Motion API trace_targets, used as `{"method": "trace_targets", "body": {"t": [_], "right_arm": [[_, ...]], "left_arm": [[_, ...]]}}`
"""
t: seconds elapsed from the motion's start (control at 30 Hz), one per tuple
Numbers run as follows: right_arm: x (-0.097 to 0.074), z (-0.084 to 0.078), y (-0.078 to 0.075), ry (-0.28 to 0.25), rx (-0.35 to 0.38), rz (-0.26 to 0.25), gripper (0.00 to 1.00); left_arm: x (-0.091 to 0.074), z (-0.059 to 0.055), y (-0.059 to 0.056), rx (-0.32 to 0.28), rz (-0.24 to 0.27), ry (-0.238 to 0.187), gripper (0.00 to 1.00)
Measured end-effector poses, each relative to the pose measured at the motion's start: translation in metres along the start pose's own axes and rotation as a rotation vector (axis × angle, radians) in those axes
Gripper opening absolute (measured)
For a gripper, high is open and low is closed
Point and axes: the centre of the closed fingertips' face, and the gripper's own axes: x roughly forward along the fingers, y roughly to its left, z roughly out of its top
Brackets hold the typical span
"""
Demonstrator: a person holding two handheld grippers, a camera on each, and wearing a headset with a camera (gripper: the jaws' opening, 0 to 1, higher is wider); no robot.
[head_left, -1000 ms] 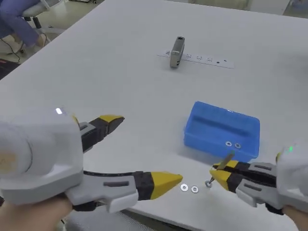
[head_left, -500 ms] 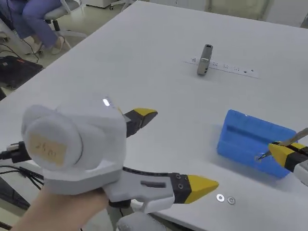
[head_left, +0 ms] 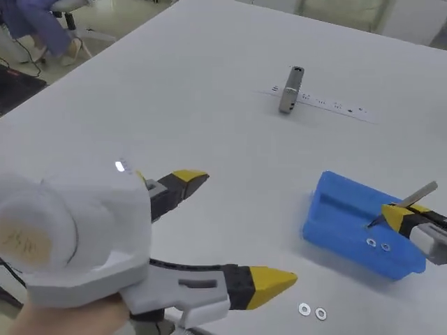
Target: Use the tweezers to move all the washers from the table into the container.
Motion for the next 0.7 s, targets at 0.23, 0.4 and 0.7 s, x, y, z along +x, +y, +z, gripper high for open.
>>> {"method": "trace_targets", "body": {"t": [0.23, 0.4, 0.7], "right_arm": [[0.012, -0.017, -0.002, 0.071, -0.046, -0.004, 0.03], [0.016, -0.026, -0.003, 0.086, -0.047, -0.001, 0.03], [0.019, -0.026, -0.003, 0.084, -0.071, -0.005, 0.04]], "left_arm": [[0.003, 0.0, -0.005, -0.004, -0.022, 0.011, 0.93], [0.0, -0.001, -0.004, -0.004, -0.019, 0.026, 0.92], [-0.004, -0.005, -0.002, -0.01, -0.009, 0.033, 0.92]]}}
